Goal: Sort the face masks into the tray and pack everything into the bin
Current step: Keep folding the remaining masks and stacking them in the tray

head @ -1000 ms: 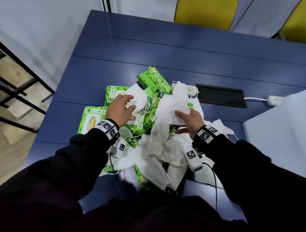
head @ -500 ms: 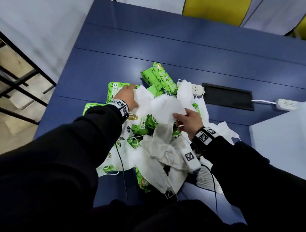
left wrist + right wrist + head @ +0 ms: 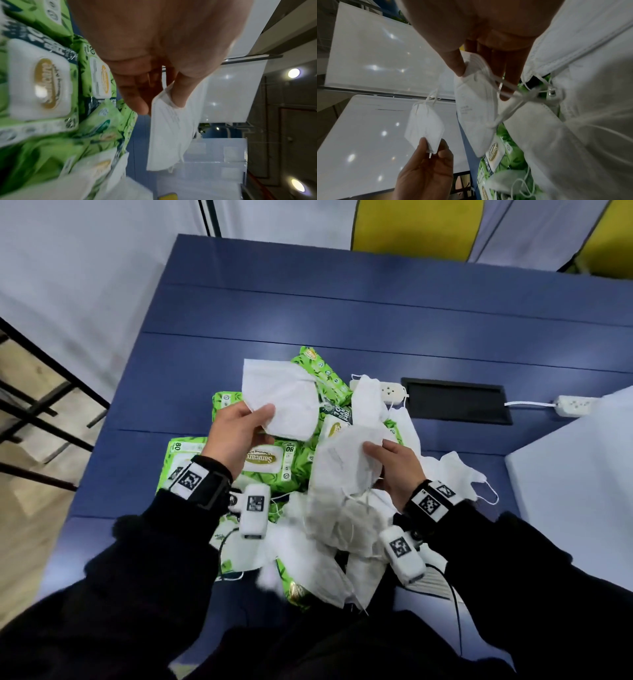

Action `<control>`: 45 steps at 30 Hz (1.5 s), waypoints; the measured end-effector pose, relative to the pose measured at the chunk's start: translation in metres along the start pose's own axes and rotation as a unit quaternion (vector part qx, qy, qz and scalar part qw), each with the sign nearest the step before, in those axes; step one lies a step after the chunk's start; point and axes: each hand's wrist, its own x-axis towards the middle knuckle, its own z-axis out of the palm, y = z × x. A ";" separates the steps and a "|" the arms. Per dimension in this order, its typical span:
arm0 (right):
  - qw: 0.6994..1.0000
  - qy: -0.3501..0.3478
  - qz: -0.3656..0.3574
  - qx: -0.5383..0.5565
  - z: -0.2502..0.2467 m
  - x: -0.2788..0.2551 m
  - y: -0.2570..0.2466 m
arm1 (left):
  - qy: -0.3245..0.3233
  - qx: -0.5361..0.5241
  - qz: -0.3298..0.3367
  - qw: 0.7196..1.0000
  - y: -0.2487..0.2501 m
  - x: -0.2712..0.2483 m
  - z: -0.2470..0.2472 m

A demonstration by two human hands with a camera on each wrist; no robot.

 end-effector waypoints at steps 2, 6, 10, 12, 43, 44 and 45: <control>1.000 -0.007 -0.010 -0.015 0.000 -0.015 0.005 | -0.020 0.008 0.027 0.999 -0.006 -0.030 0.005; 1.000 -0.017 -0.021 0.011 -0.006 -0.037 0.016 | -0.005 -0.002 0.032 0.999 -0.021 -0.078 0.014; 0.999 0.000 -0.015 0.039 -0.016 -0.052 0.022 | 0.003 -0.013 0.006 1.000 -0.028 -0.106 0.020; 0.998 0.007 -0.012 0.058 -0.024 -0.059 0.026 | 0.013 -0.040 -0.014 0.999 -0.027 -0.117 0.025; 0.990 -0.135 0.016 0.025 -0.141 -0.116 0.033 | -0.159 0.299 0.134 0.931 -0.048 -0.171 0.156; 0.986 -0.164 0.007 0.011 -0.146 -0.118 0.034 | -0.153 0.295 0.131 0.934 -0.050 -0.172 0.158; 0.978 -0.205 -0.015 -0.026 -0.152 -0.119 0.035 | -0.147 0.292 0.127 0.936 -0.052 -0.174 0.159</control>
